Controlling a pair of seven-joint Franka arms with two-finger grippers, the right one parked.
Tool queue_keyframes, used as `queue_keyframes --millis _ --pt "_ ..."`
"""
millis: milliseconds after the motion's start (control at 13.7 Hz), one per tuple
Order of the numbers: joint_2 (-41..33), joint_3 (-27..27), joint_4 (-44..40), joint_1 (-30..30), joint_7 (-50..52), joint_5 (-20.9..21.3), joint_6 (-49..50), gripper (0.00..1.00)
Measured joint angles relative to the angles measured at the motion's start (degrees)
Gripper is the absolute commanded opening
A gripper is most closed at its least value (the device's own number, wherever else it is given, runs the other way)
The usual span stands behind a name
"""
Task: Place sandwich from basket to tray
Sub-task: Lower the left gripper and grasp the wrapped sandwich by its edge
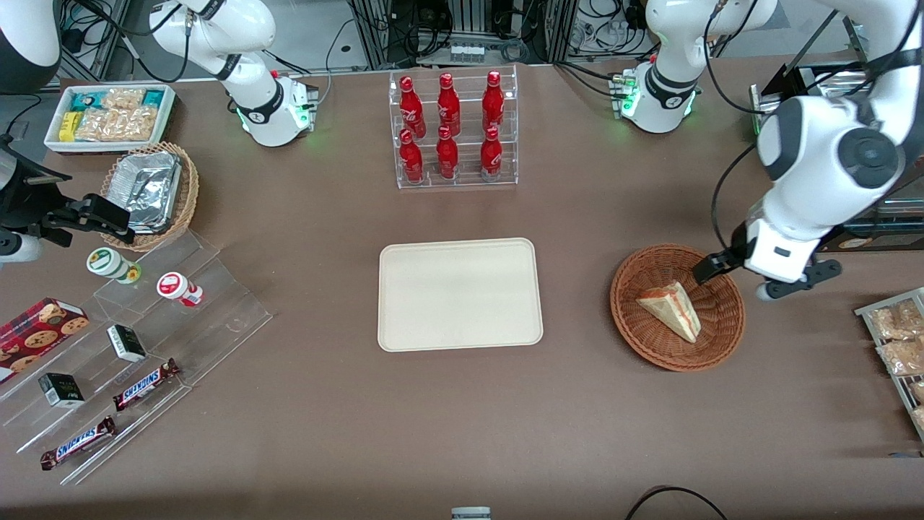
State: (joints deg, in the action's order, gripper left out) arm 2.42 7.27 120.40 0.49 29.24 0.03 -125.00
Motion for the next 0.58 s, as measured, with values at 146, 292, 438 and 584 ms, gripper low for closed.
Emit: queue_keyframes --millis 146,292,438,584 --pt "0.03 -0.01 3.67 -0.07 3.08 0.00 -4.75 1.00" --pt "0.40 -0.01 6.16 -0.09 5.11 0.00 -8.03 1.00" --pt "1.88 0.00 7.10 -0.24 7.49 0.00 -10.93 1.00" --pt "4.35 0.02 7.21 -1.26 9.84 0.00 -13.59 1.00"
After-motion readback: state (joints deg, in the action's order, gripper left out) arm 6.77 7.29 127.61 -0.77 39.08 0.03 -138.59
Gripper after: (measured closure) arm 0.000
